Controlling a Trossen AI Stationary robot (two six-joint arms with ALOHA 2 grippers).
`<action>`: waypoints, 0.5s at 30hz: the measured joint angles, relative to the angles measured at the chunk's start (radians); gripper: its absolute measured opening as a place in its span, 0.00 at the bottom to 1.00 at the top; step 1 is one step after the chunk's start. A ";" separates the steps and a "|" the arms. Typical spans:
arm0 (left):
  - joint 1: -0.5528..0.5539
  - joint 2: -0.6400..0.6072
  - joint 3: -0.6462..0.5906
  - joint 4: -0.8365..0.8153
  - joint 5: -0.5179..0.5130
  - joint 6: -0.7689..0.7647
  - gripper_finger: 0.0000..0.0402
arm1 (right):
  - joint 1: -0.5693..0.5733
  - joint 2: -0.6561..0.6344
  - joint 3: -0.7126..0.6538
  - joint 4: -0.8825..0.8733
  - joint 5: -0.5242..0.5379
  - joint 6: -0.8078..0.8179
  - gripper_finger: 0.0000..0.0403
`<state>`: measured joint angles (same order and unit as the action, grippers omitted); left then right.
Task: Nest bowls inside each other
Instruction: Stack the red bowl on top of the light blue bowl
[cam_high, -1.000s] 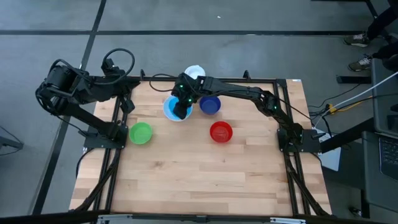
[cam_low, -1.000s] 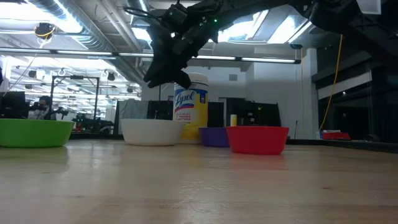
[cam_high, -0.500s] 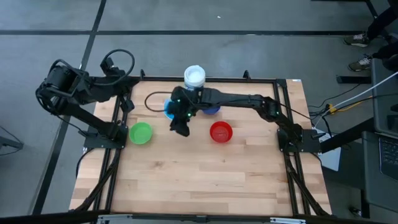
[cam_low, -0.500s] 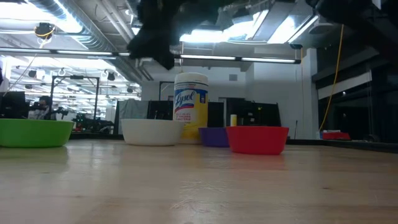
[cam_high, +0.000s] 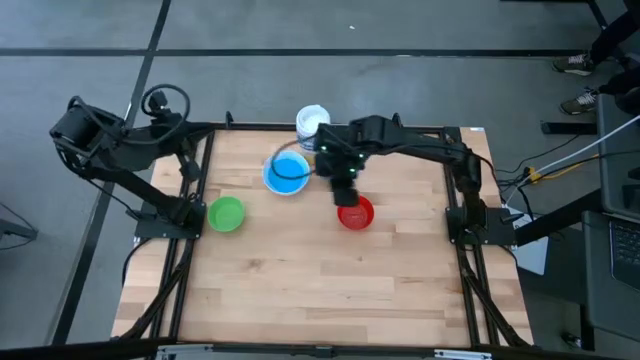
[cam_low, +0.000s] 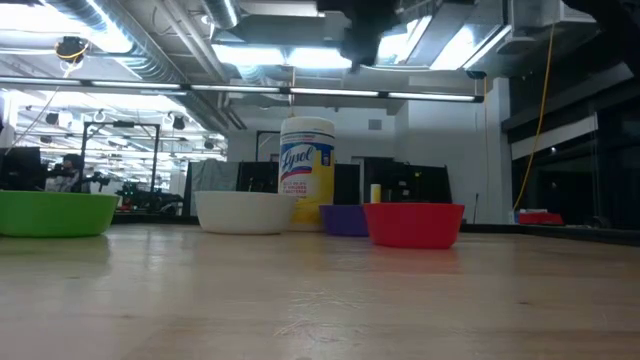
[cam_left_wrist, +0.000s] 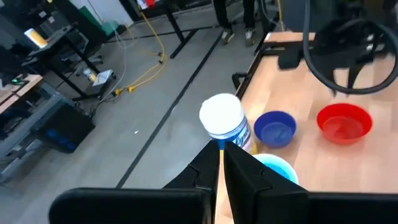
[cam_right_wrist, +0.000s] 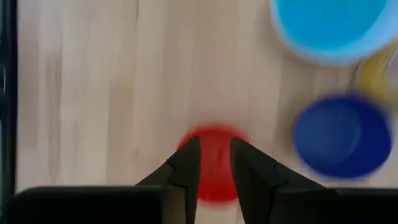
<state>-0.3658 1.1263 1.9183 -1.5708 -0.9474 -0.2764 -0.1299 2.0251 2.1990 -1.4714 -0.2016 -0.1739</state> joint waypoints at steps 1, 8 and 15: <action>0.002 -0.001 -0.017 0.000 0.003 0.000 0.05 | 0.000 0.000 0.000 -0.042 0.000 -0.002 0.24; 0.028 -0.032 -0.213 0.001 0.083 -0.101 0.05 | 0.022 -0.048 -0.174 -0.063 0.002 0.025 0.33; -0.020 -0.129 -0.361 -0.001 0.137 -0.274 0.05 | 0.058 -0.253 -0.689 0.240 -0.068 0.197 0.40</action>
<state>-0.3853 0.9972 1.5573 -1.5723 -0.8108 -0.5509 -0.0718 1.7721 1.5103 -1.2316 -0.2696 0.0232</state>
